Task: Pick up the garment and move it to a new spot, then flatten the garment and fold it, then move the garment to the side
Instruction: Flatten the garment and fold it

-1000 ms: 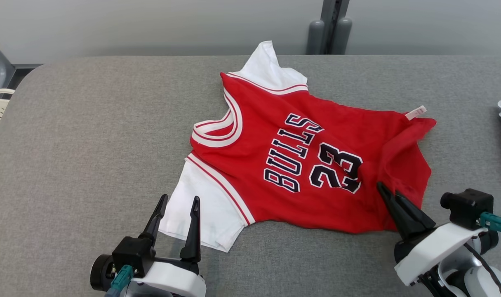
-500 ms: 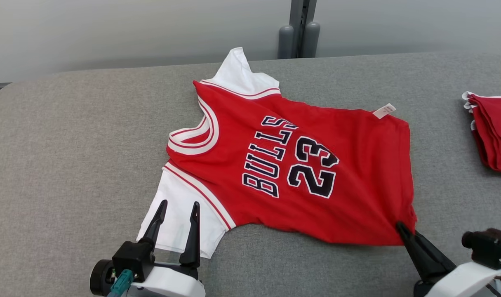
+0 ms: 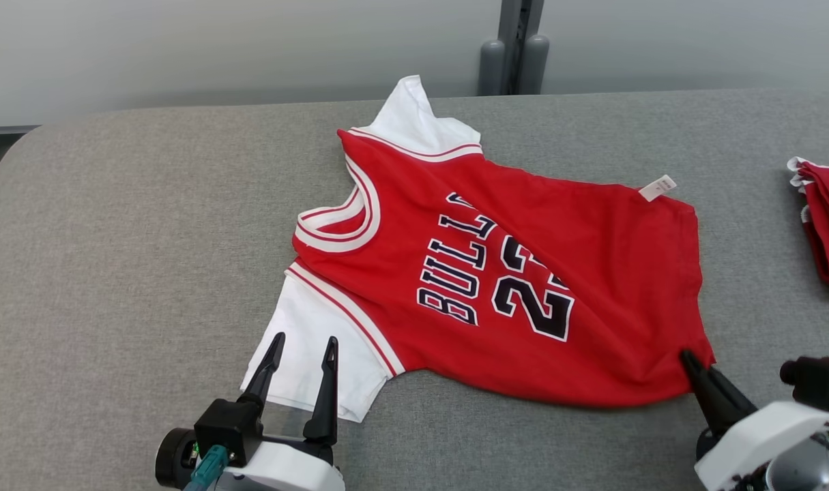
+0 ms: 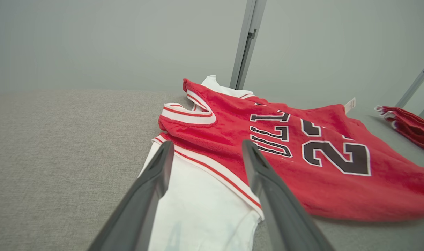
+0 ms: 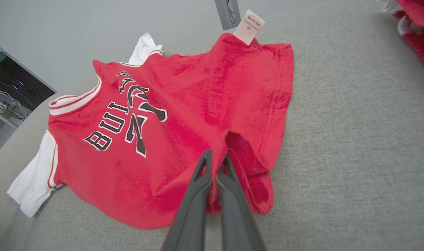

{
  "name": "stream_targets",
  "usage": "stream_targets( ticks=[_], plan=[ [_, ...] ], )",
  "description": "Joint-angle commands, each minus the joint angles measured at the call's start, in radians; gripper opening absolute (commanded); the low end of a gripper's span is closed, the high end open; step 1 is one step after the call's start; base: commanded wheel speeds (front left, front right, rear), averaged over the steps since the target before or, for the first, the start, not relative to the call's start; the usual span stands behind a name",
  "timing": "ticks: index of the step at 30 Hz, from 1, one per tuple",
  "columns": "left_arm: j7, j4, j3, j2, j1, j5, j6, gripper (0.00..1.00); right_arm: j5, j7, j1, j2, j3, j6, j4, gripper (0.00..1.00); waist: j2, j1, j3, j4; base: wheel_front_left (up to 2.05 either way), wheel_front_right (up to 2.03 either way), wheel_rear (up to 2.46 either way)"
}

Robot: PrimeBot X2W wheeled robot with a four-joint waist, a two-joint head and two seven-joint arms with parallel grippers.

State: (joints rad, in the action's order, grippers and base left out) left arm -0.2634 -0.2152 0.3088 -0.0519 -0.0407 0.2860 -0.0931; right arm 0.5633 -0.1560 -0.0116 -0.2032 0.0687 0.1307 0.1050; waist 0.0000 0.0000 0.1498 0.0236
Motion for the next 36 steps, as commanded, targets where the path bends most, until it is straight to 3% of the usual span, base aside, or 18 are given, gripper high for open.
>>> stream_targets(
  ticks=[1, 12, 14, 15, 16, 26, 32, 36],
  plan=[
    [-0.001, 0.0, -0.001, -0.004, -0.013, -0.002, 0.003, 1.0, 0.007, 0.015, 0.028, -0.01, 0.0, 0.0, 0.02, 0.0, 0.0, 0.0, 0.002, 0.008, 0.0, 0.0, 0.0],
    [-0.001, 0.001, 0.004, -0.004, -0.032, -0.003, 0.001, 1.0, -0.012, 0.115, 0.262, -0.032, 0.022, 0.0, 0.294, 0.0, 0.0, 0.0, 0.028, 0.042, 0.0, 0.0, 0.0],
    [-0.001, 0.0, 0.004, -0.004, -0.032, -0.002, 0.0, 1.0, -0.006, 0.125, 0.286, -0.028, 0.028, 0.0, 0.334, 0.4, 0.0, 0.0, 0.03, 0.047, 0.0, 0.0, 0.0],
    [-0.001, 0.0, 0.004, -0.004, -0.032, -0.001, -0.002, 1.0, 0.003, 0.134, 0.294, -0.027, 0.026, 0.0, 0.348, 0.92, 0.0, 0.0, 0.031, 0.049, 0.0, 0.0, 0.0],
    [-0.001, 0.001, 0.003, -0.004, -0.031, 0.001, -0.003, 1.0, 0.01, 0.144, 0.295, -0.03, 0.024, 0.0, 0.36, 1.0, 0.0, 0.0, 0.031, 0.05, 0.0, 0.0, 0.0],
    [-0.001, 0.011, -0.002, -0.003, -0.022, 0.006, -0.007, 1.0, 0.026, 0.203, 0.261, -0.087, -0.064, 0.0, 0.371, 1.0, 0.0, 0.0, 0.035, 0.035, 0.0, 0.0, 0.0],
    [-0.001, 0.014, 0.009, -0.002, -0.048, 0.0, 0.003, 1.0, 0.006, 0.126, 0.357, -0.111, -0.056, 0.0, 0.391, 1.0, 0.0, 0.0, 0.062, 0.053, 0.0, 0.0, 0.0],
    [-0.001, 0.011, 0.013, -0.002, -0.058, 0.002, 0.0, 1.0, -0.007, 0.022, 0.445, -0.138, -0.034, 0.0, 0.468, 1.0, 0.0, 0.0, 0.081, 0.085, 0.0, 0.0, 0.0]
  ],
)
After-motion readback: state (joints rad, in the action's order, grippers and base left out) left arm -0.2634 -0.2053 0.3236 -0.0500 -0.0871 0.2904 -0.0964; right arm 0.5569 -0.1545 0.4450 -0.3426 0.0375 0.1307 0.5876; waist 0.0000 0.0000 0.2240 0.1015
